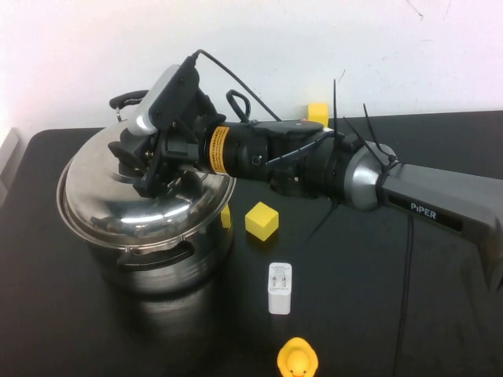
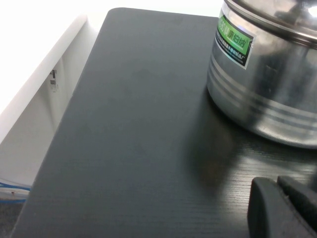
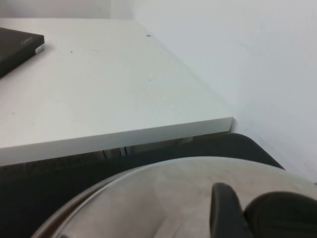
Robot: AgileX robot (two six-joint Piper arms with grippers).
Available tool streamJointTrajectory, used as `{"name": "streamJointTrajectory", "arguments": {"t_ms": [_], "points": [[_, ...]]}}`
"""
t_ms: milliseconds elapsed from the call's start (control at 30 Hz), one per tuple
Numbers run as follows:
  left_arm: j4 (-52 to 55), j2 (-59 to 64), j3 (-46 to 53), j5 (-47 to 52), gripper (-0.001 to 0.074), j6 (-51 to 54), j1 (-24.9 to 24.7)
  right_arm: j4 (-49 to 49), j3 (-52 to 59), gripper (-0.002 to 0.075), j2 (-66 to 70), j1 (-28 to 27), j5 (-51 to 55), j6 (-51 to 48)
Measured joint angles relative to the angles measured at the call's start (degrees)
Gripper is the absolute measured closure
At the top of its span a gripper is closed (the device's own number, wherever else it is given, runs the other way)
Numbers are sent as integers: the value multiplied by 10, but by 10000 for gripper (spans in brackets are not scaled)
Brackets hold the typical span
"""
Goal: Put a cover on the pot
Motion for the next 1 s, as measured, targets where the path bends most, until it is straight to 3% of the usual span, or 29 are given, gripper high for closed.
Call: {"name": "streamJointTrajectory", "arguments": {"t_ms": [100,233,333,433,600,667,833,1000], "points": [[0,0,0,0,737,0,0,3,0,372,0,1,1,0],[0,0,0,0,737,0,0,-1,0,267,-1,-1,5,-1],[0,0,0,0,737,0,0,-40,0,265,-16,-7,6,9],[0,0,0,0,737,0,0,-116,0,351,-57,-13,6,55],[0,0,0,0,737,0,0,-237,1,610,-148,-36,-19,192],[0,0,0,0,737,0,0,-261,14,678,-182,-44,-36,214],[0,0,0,0,737,0,0,-280,115,720,-281,-51,-28,220],[0,0,0,0,737,0,0,-281,274,726,-410,-51,47,208]]}}
